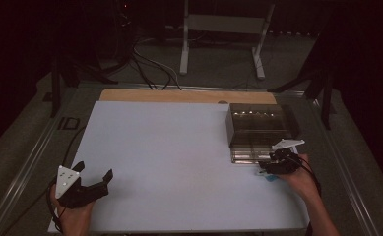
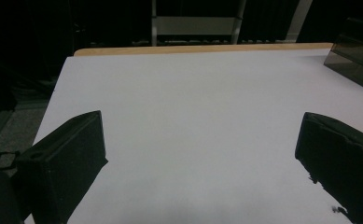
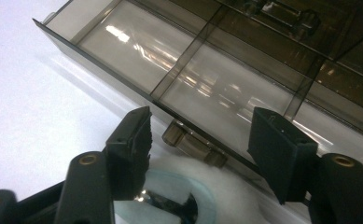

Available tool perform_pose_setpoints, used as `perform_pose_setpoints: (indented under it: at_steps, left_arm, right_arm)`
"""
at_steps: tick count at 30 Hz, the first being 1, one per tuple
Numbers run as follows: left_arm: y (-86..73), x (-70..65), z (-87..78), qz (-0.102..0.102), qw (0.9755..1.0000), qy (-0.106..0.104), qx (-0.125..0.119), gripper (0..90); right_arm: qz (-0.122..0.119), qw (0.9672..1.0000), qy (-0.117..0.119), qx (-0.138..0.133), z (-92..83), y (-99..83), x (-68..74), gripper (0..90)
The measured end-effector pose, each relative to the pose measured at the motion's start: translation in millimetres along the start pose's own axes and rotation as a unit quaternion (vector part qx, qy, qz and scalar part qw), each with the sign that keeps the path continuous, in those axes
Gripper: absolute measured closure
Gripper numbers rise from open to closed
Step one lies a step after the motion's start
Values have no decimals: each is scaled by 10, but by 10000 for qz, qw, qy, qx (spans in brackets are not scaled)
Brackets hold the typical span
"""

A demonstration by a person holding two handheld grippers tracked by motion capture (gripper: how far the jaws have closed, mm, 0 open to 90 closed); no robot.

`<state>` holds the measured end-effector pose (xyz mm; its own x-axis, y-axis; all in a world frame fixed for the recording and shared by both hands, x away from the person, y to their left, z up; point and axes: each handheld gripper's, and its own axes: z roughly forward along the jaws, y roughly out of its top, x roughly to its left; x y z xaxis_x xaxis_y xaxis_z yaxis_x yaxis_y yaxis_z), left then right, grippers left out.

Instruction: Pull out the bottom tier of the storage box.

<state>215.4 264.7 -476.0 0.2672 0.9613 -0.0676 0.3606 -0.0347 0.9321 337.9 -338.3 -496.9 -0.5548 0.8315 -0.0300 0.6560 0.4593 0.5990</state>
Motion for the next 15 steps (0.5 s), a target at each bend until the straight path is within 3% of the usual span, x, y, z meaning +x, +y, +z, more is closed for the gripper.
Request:
perform_pose_setpoints:
  at_steps: [9, 15]
  left_arm:
    - [0, 4, 2, 7, 10000, 2, 12, 33]
    - [0, -7, 10, 20, 10000, -2, 24, 33]
  right_arm:
    - [101, 9999, 57, -127, -4, 8, 7, 320]
    - [312, 9988, -119, -368, -20, 37, 34, 107]
